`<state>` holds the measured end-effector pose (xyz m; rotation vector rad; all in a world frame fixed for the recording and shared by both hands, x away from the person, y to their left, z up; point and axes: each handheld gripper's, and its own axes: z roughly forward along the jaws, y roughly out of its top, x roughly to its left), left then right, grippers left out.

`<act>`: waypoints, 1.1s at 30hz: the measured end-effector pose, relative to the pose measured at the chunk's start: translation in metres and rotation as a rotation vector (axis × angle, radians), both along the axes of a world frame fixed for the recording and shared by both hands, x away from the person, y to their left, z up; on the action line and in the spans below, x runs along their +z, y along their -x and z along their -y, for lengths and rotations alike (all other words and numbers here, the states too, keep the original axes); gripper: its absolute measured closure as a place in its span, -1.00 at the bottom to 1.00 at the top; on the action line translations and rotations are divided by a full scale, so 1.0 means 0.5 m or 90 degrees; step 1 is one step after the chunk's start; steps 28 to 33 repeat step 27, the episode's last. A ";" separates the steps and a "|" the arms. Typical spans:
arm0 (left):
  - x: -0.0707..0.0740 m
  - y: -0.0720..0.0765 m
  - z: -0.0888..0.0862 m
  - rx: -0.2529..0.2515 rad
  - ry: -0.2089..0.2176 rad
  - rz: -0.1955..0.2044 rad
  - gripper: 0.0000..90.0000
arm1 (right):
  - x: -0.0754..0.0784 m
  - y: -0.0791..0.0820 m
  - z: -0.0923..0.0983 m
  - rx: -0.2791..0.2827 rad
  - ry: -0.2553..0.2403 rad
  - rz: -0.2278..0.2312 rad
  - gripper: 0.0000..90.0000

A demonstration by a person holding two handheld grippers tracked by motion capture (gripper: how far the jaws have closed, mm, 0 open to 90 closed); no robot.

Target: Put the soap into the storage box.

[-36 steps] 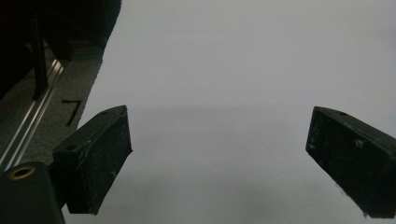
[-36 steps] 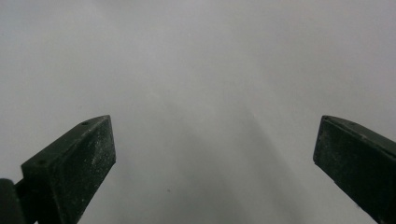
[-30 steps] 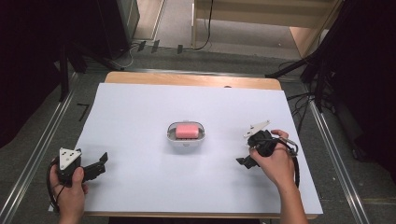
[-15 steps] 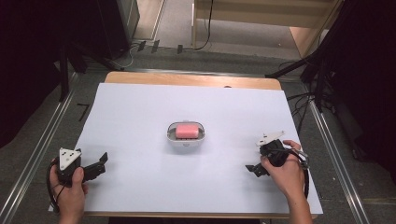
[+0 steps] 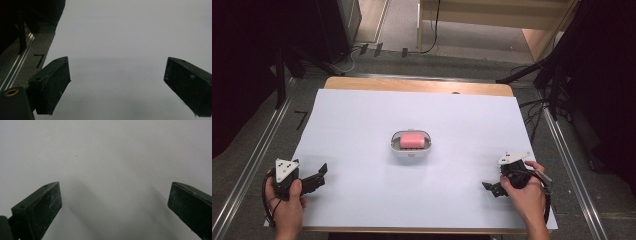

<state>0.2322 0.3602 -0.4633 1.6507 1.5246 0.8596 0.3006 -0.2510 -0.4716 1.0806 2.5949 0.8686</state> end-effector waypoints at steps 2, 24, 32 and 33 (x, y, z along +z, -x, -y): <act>0.000 0.000 0.000 0.000 0.000 0.000 -0.84 | -0.002 0.006 0.007 -0.011 -0.007 0.003 -1.00; 0.000 0.000 0.000 0.000 -0.001 0.001 -0.84 | -0.027 0.069 0.092 -0.094 -0.112 0.078 -1.00; 0.000 0.000 0.001 0.000 -0.002 0.001 -0.84 | -0.024 0.072 0.096 -0.105 -0.123 0.086 -1.00; 0.000 0.000 0.001 0.000 -0.002 0.001 -0.84 | -0.024 0.072 0.096 -0.105 -0.123 0.086 -1.00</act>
